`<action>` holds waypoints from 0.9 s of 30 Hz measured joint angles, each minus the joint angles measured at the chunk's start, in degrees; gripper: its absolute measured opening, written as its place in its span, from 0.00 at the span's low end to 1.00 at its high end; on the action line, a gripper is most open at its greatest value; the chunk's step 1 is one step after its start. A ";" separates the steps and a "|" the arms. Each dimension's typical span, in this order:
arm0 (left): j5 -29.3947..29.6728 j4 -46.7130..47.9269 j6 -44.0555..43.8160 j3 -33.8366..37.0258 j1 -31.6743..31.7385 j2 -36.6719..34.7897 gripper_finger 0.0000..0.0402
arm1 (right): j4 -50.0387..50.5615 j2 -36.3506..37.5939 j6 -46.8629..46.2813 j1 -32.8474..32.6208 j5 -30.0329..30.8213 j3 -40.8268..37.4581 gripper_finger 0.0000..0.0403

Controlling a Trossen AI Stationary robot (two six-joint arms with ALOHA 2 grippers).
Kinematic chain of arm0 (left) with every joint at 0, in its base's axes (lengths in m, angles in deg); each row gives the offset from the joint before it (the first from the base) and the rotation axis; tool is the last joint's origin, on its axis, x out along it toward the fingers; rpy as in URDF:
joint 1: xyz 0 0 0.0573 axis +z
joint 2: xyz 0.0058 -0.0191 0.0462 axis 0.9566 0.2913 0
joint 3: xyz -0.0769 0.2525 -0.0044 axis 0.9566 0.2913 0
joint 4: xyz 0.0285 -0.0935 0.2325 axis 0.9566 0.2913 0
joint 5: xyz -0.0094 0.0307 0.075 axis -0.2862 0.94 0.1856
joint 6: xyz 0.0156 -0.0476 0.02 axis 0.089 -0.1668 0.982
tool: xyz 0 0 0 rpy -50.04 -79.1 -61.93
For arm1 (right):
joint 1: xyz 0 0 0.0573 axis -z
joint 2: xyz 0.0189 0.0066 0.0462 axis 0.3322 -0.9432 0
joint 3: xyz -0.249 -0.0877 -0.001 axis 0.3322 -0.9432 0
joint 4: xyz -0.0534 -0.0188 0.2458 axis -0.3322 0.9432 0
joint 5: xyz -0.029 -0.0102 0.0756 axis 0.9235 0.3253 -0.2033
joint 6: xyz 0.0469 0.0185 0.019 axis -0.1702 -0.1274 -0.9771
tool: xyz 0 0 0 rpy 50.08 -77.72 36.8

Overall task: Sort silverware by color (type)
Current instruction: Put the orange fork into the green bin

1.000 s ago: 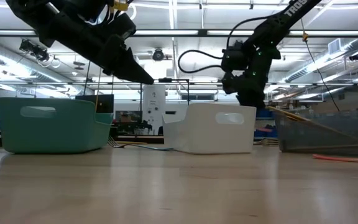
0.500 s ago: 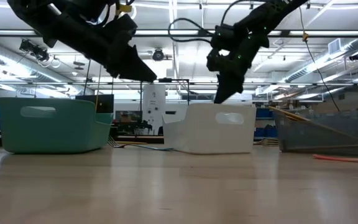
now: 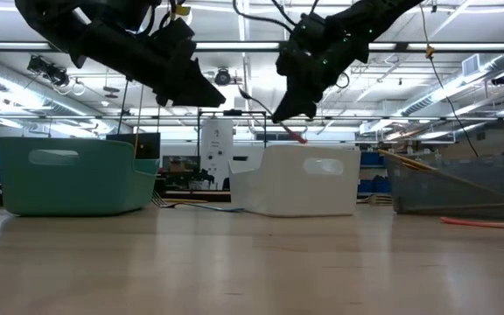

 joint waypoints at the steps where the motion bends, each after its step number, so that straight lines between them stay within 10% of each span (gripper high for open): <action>1: 0.00 -0.51 0.01 0.00 0.00 0.00 0.39 | -0.75 0.00 -0.21 -0.36 -0.83 0.00 0.06; 27: -5.48 -8.92 0.98 -0.04 -0.50 -0.63 0.39 | -9.52 0.00 0.07 -13.08 5.78 0.00 0.07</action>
